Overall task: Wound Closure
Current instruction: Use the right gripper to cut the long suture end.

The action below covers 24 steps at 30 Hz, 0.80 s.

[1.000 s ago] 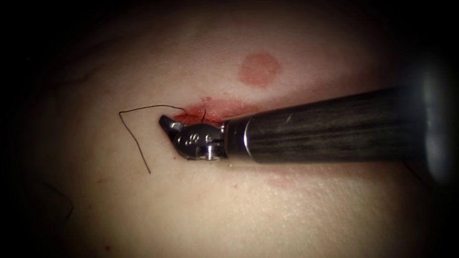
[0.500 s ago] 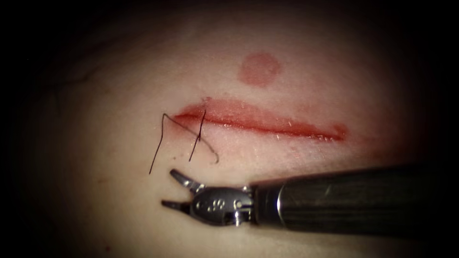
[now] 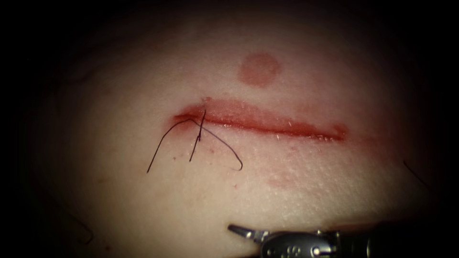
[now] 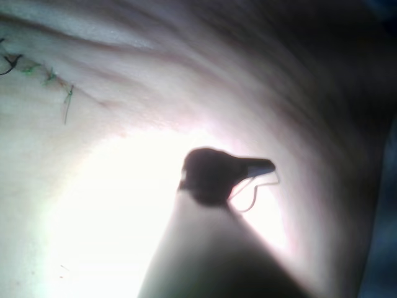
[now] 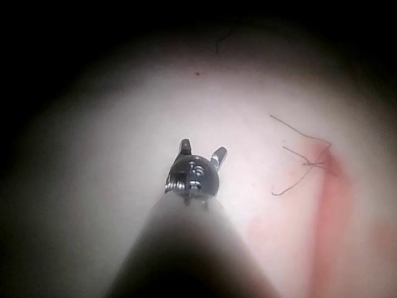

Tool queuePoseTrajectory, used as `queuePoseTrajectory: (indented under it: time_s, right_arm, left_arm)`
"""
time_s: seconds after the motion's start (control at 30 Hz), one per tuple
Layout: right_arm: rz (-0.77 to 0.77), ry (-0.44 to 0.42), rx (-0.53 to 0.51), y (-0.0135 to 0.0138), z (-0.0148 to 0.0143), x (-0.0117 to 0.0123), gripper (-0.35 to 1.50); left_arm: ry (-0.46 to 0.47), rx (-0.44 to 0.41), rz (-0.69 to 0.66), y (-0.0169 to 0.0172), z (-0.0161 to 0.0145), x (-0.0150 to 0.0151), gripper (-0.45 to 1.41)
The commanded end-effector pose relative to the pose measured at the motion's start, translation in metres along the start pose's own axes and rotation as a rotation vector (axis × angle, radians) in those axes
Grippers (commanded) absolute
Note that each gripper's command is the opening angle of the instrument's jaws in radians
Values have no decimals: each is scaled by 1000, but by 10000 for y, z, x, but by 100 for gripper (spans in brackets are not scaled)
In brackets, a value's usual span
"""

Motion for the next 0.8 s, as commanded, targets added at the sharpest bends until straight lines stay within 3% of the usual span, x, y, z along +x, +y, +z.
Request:
queuePoseTrajectory:
  time_s: [0.03,0.1,0.17,0.2,0.3,0.33,0.37,0.53,0.63,0.7,0.77,0.8]
  right_arm:
    - [19,-5,-22,3,5,-10,128]
    - [38,-11,-39,11,9,-16,135]
    - [52,-8,-50,20,13,-20,136]
    - [55,-5,-54,23,14,-20,138]
    - [68,-11,-61,37,17,-21,141]
    - [68,-11,-61,37,17,-21,141]
    - [74,-15,-63,44,18,-21,141]
    - [85,-23,-68,56,19,-19,141]
    - [100,-18,-64,74,17,-17,141]
    - [103,-12,-62,80,16,-17,141]
    - [113,18,-57,99,11,-18,141]
    - [114,32,-49,103,9,-19,141]
  left_arm:
    - [-12,35,5,-6,5,-12,-25]
    - [-32,149,63,-17,11,-53,0]
    - [-36,225,203,-34,15,-100,22]
    - [-32,242,221,-41,17,-114,26]
    - [-16,274,404,-78,33,-167,62]
    - [-16,274,404,-78,33,-167,62]
    - [-9,241,429,-95,45,-186,67]
    - [10,192,452,-117,63,-222,67]
    - [-7,51,483,-132,69,-270,67]
    - [-26,22,485,-135,69,-281,66]
    - [-191,-65,543,-151,65,-327,65]
    - [-226,-72,569,-153,63,-334,65]
